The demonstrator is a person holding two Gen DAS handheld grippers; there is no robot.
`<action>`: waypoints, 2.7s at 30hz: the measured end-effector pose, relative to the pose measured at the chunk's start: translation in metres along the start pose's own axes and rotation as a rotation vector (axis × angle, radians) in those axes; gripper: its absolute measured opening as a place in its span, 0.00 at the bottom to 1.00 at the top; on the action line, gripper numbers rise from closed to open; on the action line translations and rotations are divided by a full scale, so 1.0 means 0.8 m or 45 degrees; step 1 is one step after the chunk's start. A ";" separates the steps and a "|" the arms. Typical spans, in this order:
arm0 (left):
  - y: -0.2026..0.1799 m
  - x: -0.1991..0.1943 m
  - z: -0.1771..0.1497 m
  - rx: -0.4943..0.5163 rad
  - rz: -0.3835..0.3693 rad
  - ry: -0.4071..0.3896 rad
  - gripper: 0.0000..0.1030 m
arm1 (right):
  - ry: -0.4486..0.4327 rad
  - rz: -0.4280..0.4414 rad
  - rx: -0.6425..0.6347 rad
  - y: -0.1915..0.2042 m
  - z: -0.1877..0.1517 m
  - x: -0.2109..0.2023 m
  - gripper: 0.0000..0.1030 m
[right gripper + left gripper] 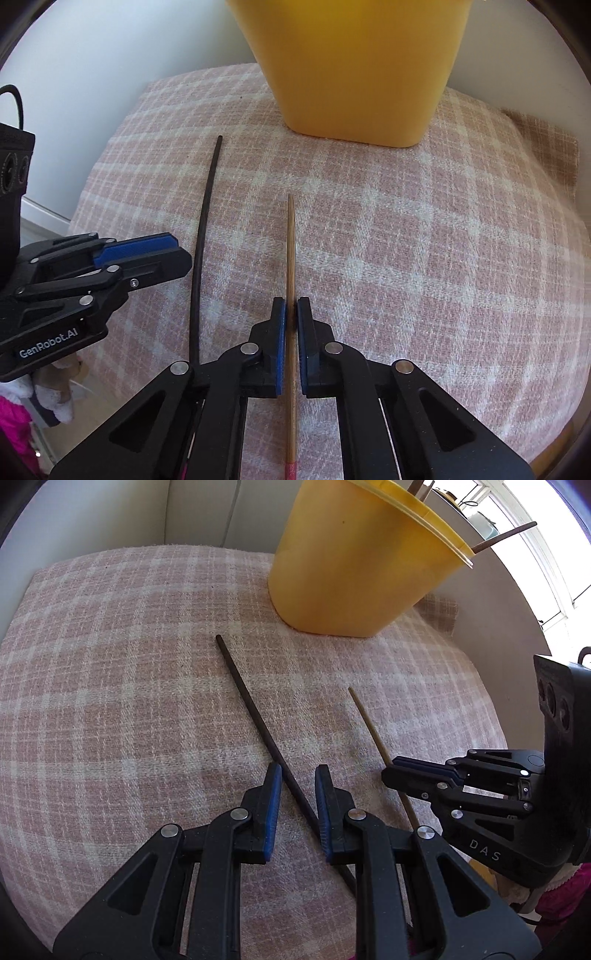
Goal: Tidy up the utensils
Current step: 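Close the left tool on the black chopstick while the right tool grasps the red-tipped wooden chopstick, then lift both chopsticks upright and carry them over the yellow container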
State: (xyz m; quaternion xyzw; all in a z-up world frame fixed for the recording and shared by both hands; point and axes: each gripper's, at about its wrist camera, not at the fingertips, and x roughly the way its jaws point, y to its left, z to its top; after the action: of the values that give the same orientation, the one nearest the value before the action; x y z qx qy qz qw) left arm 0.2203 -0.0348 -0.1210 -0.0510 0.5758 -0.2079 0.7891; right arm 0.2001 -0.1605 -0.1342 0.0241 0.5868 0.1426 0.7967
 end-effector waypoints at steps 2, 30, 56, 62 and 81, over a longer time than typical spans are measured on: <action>-0.004 0.009 0.006 -0.010 0.016 0.021 0.17 | -0.010 0.004 0.005 -0.005 -0.001 -0.003 0.04; -0.015 -0.031 -0.033 0.134 0.108 -0.210 0.03 | -0.185 0.053 -0.014 -0.016 -0.016 -0.049 0.04; -0.069 -0.152 -0.018 0.285 -0.001 -0.614 0.03 | -0.631 -0.016 -0.106 0.005 -0.029 -0.157 0.04; -0.073 -0.170 0.001 0.273 -0.035 -0.683 0.03 | -0.709 -0.041 -0.136 0.011 -0.022 -0.176 0.04; -0.107 -0.194 0.111 0.218 -0.107 -0.906 0.03 | -0.933 -0.015 -0.103 -0.004 0.031 -0.249 0.04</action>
State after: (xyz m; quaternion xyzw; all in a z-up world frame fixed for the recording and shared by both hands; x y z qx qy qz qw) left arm 0.2412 -0.0667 0.0739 -0.0775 0.2432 -0.2570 0.9321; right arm 0.1700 -0.2113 0.0577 0.0387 0.2564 0.1432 0.9551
